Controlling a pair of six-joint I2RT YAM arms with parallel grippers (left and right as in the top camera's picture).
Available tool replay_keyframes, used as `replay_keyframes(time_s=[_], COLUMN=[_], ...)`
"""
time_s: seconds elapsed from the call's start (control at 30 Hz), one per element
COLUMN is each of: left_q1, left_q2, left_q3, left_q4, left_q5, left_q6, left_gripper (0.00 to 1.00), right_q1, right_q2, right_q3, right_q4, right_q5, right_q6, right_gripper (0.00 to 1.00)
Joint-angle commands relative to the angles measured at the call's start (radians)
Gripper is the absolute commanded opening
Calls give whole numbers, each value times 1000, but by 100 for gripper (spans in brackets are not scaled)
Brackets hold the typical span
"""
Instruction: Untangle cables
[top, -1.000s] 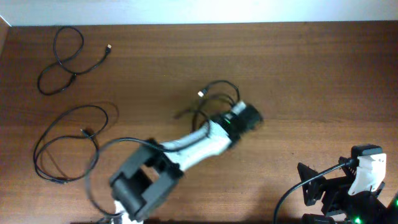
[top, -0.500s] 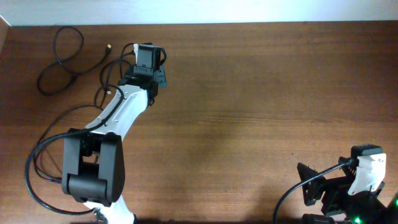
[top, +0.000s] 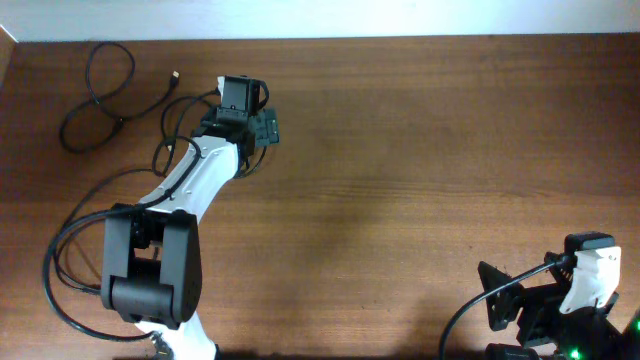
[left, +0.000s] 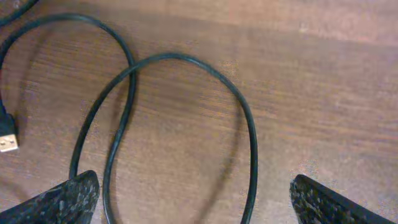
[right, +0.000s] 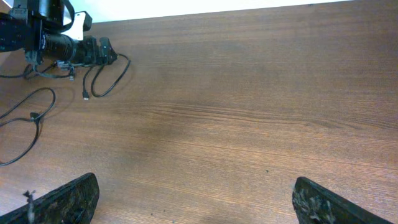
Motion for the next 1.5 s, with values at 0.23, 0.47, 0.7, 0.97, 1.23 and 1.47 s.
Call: replay_keyframes(time_s=[0.23, 0.47, 0.7, 0.97, 1.23, 1.47], left_q1=[2, 2, 2, 8, 77, 199], left_q2=[-393, -597, -992, -1349, -1637, -1855], left_q3=[-1, -1, -90, -234, -234, -234], left_q4=[-269, -434, -498, -821, -1003, -1003], left_q5=[119, 156, 205, 201, 201, 201], left_q6=[-2, -3, -14, -13, -21, -21], left_gripper=[99, 99, 99, 99, 99, 99], right_q1=[-8, -8, -8, -8, -8, -8], right_q2=[-2, -2, -2, -2, -2, -2], right_q3=[3, 3, 3, 3, 3, 3], right_q4=[0, 0, 0, 0, 0, 0], right_q5=[5, 5, 5, 5, 5, 5], right_q6=[0, 0, 0, 0, 0, 0], right_gripper=[98, 99, 99, 98, 98, 98])
